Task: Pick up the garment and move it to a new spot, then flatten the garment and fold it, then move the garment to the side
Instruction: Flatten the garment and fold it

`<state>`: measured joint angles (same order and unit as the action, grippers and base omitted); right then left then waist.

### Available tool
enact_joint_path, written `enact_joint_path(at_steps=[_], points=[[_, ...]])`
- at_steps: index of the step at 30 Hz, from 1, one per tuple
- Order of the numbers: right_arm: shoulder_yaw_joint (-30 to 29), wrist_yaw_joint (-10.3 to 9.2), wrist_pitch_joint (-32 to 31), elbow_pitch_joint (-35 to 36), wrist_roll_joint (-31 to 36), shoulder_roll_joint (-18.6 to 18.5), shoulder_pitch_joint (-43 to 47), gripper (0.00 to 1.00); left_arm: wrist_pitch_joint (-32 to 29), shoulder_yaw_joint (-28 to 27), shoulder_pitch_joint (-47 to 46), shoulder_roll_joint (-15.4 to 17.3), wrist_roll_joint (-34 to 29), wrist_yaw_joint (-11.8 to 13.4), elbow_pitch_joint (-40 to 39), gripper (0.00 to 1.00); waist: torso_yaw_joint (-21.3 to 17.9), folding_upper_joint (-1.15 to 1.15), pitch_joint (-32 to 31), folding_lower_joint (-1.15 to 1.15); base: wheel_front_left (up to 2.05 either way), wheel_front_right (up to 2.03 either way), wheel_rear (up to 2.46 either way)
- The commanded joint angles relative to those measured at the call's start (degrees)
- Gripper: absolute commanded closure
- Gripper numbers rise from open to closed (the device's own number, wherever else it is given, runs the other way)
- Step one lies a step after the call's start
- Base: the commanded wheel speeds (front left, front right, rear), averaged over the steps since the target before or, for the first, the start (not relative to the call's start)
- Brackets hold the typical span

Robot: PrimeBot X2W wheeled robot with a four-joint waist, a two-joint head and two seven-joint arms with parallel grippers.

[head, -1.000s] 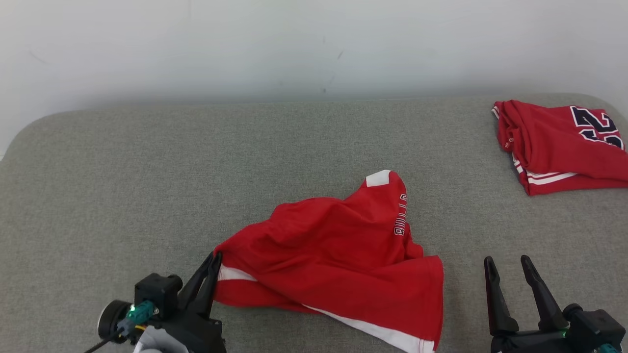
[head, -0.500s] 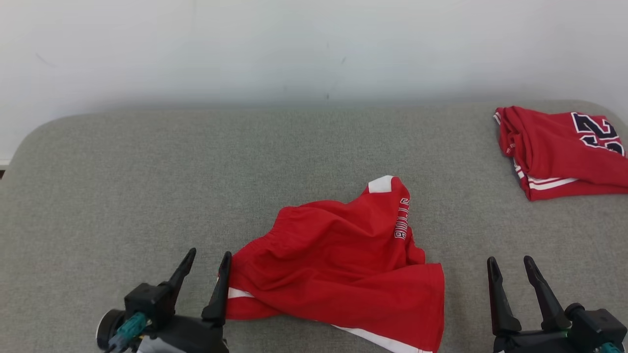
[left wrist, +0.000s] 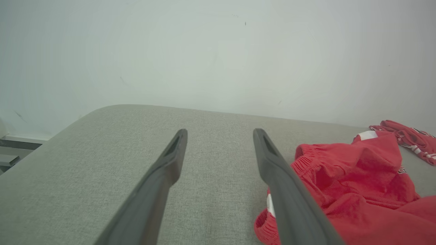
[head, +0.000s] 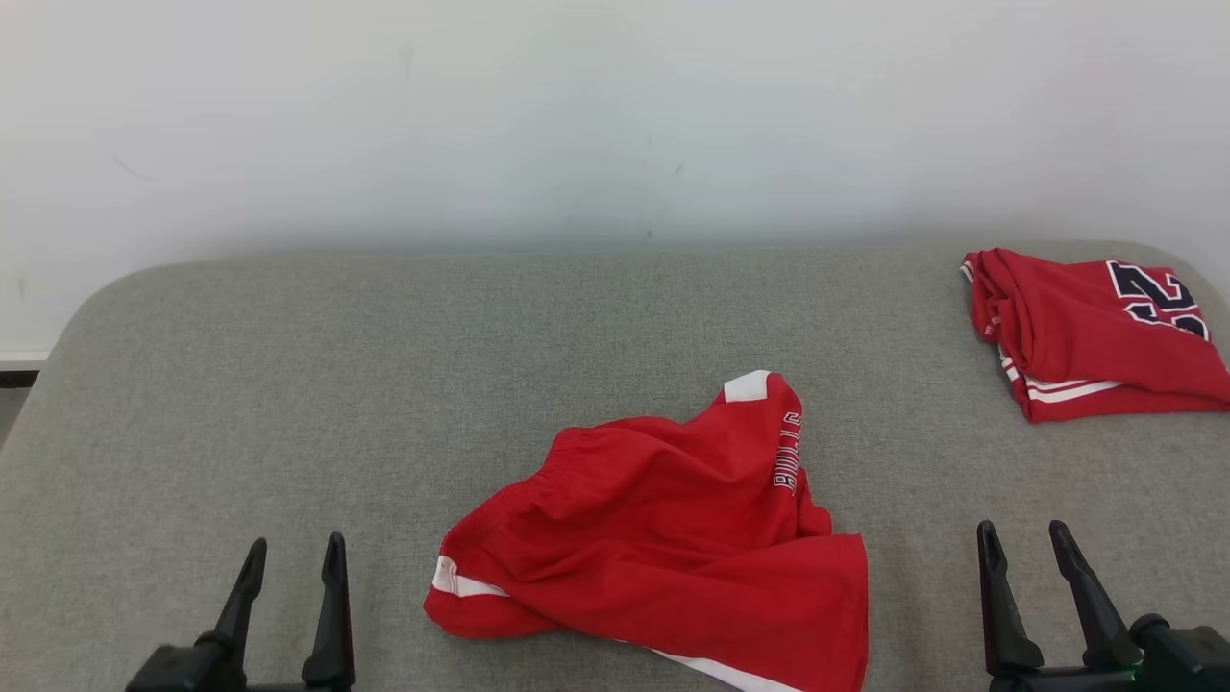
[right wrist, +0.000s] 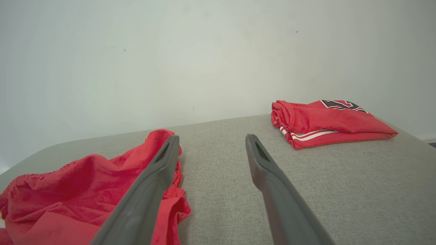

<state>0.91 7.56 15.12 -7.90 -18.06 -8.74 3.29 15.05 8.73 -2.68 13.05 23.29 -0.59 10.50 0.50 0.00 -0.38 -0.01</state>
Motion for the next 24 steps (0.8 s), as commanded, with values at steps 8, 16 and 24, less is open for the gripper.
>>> enact_joint_path(at_steps=[8, 16, 24], points=[[-0.39, -0.17, 0.01, 0.52, -0.02, -0.54, 1.89, 0.00, 0.16, -3.71, 5.98, -2.75, -4.85, -1.30, -3.45, 0.00, -0.06, 0.00, -0.89, 0.01, 0.00, 0.00, 0.00], [-0.19, -0.17, 0.01, 0.18, 0.09, -0.09, 2.48, 0.00, 0.16, -5.80, 7.33, -4.79, -7.98, -2.92, -2.72, 0.00, -0.30, 0.00, -1.32, 0.01, 0.00, 0.00, 0.00], [-0.51, -0.17, 0.01, -0.02, 0.21, 0.29, 2.76, 0.00, 0.16, -7.37, 6.96, -5.58, -10.13, -4.35, -2.36, 0.00, -0.14, 0.00, -1.36, 0.01, 0.00, 0.00, 0.00]])
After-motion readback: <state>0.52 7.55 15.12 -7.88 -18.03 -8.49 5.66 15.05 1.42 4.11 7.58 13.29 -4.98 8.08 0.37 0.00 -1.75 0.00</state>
